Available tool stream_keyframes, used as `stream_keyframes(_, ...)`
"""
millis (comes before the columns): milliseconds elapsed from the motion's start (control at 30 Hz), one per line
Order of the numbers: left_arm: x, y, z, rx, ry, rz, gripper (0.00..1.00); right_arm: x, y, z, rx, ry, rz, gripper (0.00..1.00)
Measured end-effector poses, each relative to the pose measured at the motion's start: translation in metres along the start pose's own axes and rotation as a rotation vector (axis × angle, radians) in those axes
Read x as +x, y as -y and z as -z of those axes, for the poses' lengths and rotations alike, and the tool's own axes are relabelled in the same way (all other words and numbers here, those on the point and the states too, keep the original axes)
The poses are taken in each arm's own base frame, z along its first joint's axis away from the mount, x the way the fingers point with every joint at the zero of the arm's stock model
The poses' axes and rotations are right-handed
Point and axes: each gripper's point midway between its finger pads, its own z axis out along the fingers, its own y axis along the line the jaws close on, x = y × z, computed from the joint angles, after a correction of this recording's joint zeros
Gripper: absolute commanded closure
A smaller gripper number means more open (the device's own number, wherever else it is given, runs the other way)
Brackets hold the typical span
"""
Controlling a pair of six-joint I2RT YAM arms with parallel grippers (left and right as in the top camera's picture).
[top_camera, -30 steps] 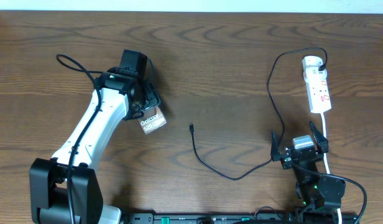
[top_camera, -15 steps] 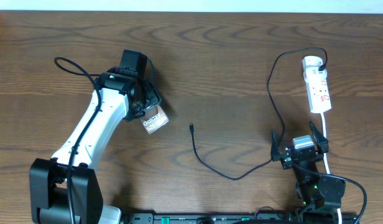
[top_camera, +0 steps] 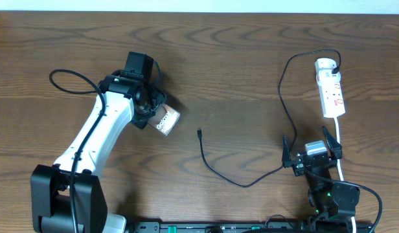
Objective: Plug charger to phone and switch on socket
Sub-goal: 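Lift the phone with the left gripper and tilt it upright, then move the right gripper toward the phone held by the left gripper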
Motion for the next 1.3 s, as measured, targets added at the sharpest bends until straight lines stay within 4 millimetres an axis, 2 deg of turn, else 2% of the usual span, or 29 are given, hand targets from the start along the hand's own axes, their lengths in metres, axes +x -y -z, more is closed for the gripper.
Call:
stream_keyframes(367, 0.008, 0.004, 0.0, 0.018, -0.05, 0.212, 0.59, 0.0, 0.0, 0.0, 0.0, 0.0, 0.0, 0.01)
stream_keyframes(633, 0.012, 0.005, 0.001, 0.022, -0.074, 0.245, 0.59, -0.007, 0.002, 0.0, 0.009, 0.027, 0.008, 0.01)
stream_keyframes(967, 0.015, 0.006, 0.001, 0.028, -0.091, 0.248, 0.59, 0.0, 0.0, 0.0, 0.001, 0.002, 0.002, 0.01)
stream_keyframes(1033, 0.015, 0.007, 0.001, 0.028, -0.092, 0.248, 0.59, -0.004, 0.001, 0.0, 0.004, 0.017, 0.004, 0.01)
stream_keyframes(1100, 0.016, 0.007, 0.001, 0.029, -0.095, 0.248, 0.6, -0.016, 0.0, 0.0, -0.008, 0.069, -0.018, 0.01)
stream_keyframes(1300, 0.017, 0.008, 0.001, 0.035, -0.105, 0.25, 0.61, -0.033, -0.01, 0.001, -0.089, 0.136, -0.2, 0.01)
